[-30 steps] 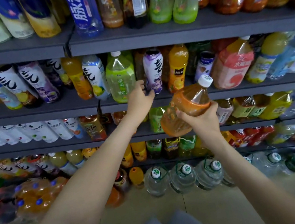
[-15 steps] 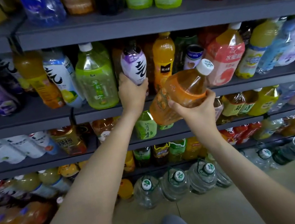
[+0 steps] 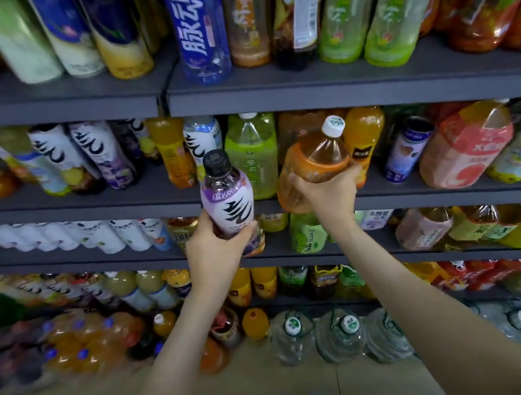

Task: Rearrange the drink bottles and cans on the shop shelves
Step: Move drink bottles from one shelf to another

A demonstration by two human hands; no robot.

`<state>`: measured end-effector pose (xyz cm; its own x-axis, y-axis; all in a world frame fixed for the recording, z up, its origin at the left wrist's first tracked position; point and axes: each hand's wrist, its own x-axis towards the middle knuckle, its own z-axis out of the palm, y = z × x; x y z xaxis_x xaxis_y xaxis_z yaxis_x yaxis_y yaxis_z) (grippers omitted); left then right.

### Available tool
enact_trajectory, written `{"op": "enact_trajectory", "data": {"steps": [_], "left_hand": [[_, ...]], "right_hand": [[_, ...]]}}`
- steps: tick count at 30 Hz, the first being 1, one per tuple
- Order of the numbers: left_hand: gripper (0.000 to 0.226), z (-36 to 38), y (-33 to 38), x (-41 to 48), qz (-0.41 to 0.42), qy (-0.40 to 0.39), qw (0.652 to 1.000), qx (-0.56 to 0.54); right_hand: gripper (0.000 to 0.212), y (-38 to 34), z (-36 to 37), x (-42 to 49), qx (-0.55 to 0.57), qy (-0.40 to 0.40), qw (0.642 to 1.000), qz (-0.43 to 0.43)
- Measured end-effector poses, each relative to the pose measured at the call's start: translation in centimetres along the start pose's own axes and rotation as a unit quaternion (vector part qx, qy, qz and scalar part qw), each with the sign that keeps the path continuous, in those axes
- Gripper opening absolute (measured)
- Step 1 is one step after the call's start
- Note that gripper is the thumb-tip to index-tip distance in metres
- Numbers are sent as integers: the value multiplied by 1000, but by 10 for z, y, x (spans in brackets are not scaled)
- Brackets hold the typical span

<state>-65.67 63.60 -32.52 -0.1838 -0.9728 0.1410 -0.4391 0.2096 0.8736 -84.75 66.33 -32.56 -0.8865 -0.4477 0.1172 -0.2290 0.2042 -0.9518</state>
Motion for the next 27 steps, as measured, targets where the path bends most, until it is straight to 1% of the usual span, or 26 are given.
{"op": "enact_trajectory", "data": {"steps": [4, 10, 12, 16, 19, 21, 23, 24, 25, 27], "left_hand": [[48, -12, -4, 13, -35, -27, 999, -19], [42, -23, -3, 14, -59, -58, 995, -47], [42, -30, -3, 12, -68, -74, 994, -51], [45, -46, -5, 14, -88, -87, 990, -60], [47, -63, -10, 21, -88, -109, 988, -61], [47, -75, -18, 31, -86, -123, 987, -56], [46, -90, -26, 43, -77, -147, 985, -43], [46, -99, -31, 49, -70, -157, 984, -34], [45, -108, -37, 56, -64, -163, 984, -26], [40, -132, -49, 71, -54, -174, 983, -18]], "right_hand": [[104, -2, 22, 15, -34, 0, 999, -28], [118, -7, 43, 41, -82, -10, 997, -6], [117, -7, 43, 43, -96, -18, 995, -11], [120, -16, 35, 38, -128, -61, 990, 26], [113, -19, 30, 16, -165, -50, 985, -4], [100, -26, 33, -14, -152, -84, 985, -13], [87, -41, 45, -54, -90, -121, 989, 3], [80, -51, 55, -74, -57, -152, 987, 10], [72, -60, 68, -92, -24, -197, 980, 27], [59, -79, 96, -123, 12, -313, 949, 36]]}}
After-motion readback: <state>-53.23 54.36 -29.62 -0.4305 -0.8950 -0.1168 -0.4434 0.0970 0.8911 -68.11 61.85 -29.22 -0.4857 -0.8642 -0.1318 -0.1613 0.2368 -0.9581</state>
